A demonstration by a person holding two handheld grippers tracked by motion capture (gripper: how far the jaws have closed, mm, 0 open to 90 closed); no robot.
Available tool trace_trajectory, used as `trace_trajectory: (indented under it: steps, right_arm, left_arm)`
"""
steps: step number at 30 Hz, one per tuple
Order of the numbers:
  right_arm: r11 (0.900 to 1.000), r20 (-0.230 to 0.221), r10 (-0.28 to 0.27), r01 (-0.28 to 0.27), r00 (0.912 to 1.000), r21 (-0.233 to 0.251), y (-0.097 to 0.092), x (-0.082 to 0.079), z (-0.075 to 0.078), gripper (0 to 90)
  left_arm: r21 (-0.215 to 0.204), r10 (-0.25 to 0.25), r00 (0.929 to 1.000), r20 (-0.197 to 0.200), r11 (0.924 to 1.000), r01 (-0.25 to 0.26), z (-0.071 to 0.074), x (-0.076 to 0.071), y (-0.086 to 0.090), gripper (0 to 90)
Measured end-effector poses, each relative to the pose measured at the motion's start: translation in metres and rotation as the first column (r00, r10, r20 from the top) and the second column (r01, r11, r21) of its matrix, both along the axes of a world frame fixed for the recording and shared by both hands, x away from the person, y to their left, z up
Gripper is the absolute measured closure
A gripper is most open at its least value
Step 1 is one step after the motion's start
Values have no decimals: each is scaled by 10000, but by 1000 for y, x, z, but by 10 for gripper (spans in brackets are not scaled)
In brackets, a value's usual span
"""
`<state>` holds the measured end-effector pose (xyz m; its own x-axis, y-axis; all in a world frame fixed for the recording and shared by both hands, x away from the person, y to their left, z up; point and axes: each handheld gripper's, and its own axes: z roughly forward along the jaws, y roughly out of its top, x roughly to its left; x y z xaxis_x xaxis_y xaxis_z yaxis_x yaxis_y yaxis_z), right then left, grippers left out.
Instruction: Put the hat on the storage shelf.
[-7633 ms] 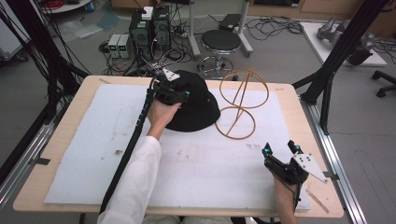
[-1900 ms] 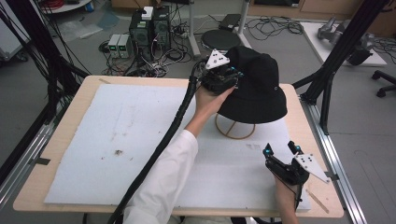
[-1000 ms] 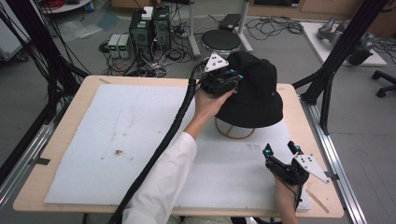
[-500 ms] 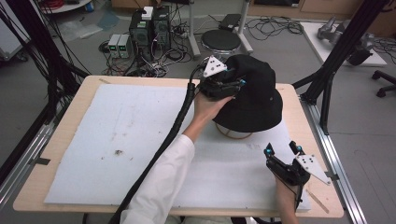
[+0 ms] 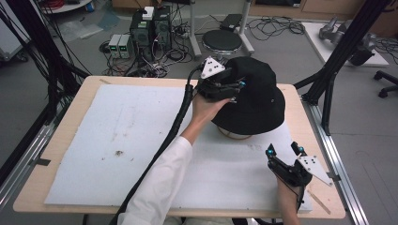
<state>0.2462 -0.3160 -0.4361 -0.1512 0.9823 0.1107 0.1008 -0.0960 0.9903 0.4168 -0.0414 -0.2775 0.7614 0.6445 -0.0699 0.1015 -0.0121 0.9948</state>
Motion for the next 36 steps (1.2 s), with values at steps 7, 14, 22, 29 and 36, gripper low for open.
trace_trajectory:
  steps: [7, 14, 22, 29, 36]
  right_arm:
    - [10000, -8, -2, 2, 10000, 14, -1, 0, 0, 136]
    - [10000, -10, -35, 35, 10000, 26, 0, 0, 0, 136]
    - [10000, -11, -5, 5, 10000, -15, 0, 0, 0, 136]
    - [10000, -25, 13, -13, 10000, -11, 0, 0, 0, 137]
    - [10000, -49, 12, -13, 10000, -27, 1, 0, 0, 137]
  left_arm:
    - [-36, 244, 9995, 202, 9997, -243, 2, -7, 9, 359]
    - [-184, 640, 9969, 453, 9978, -632, 6, -11, 27, 336]
    - [-437, 1237, 9912, 460, 9916, -1218, 5, -14, 53, 316]
    - [-650, 1826, 9819, 513, 9817, -1791, 4, -18, 78, 311]
    - [-667, 2403, 9673, 806, 9696, -2353, -1, -23, 101, 302]
